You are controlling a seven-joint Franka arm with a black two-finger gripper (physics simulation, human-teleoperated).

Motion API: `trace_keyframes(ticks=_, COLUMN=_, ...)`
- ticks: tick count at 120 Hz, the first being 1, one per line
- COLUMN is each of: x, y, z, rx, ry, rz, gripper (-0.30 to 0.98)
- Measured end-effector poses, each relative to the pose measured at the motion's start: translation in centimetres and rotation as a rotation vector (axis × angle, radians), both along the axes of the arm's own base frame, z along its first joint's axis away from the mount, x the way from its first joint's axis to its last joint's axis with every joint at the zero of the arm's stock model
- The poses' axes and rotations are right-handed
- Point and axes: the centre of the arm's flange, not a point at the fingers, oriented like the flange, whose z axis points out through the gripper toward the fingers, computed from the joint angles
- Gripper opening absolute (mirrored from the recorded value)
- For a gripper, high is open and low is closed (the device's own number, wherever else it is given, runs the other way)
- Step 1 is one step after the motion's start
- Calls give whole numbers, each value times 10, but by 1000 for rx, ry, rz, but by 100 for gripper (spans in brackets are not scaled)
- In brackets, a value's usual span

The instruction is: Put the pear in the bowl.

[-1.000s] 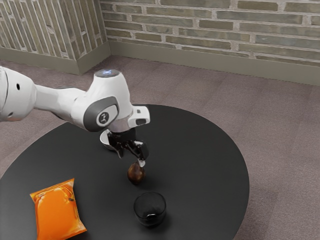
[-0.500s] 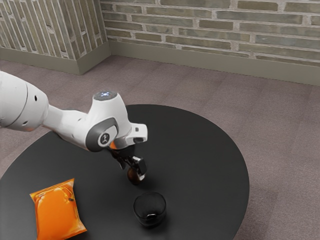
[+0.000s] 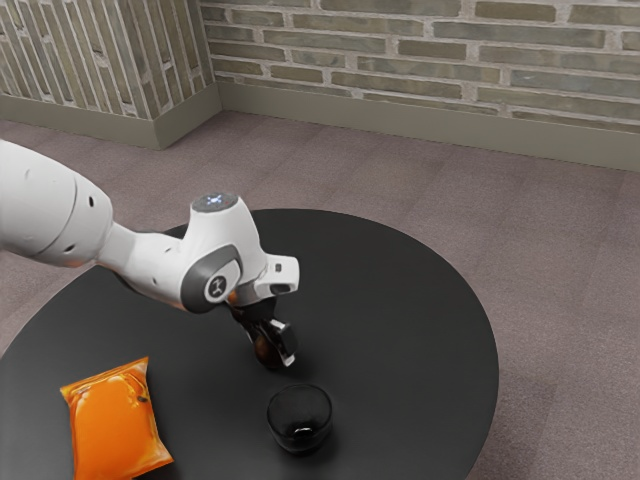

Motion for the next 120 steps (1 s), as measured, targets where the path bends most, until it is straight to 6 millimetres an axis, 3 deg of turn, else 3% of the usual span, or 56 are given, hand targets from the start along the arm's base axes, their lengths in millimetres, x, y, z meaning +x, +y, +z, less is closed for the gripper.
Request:
trace_keyframes(ticks=34, x=4, y=4, z=-6, rx=-2, ry=-12, rz=-8, gripper=67)
trace_keyframes(ticks=80, x=10, y=3, z=-8, rx=-6, ry=-31, rz=-20, gripper=45)
trace_keyframes(ticks=92, x=10, y=3, z=0, rx=-5, ry=-42, rz=-22, gripper=42)
trace_keyframes(ticks=106, x=13, y=7, z=28, rx=0, ry=-61, rz=-20, gripper=41)
trace_keyframes(ticks=120, x=37, y=40, z=64, rx=18, ry=-72, rz=22, gripper=41)
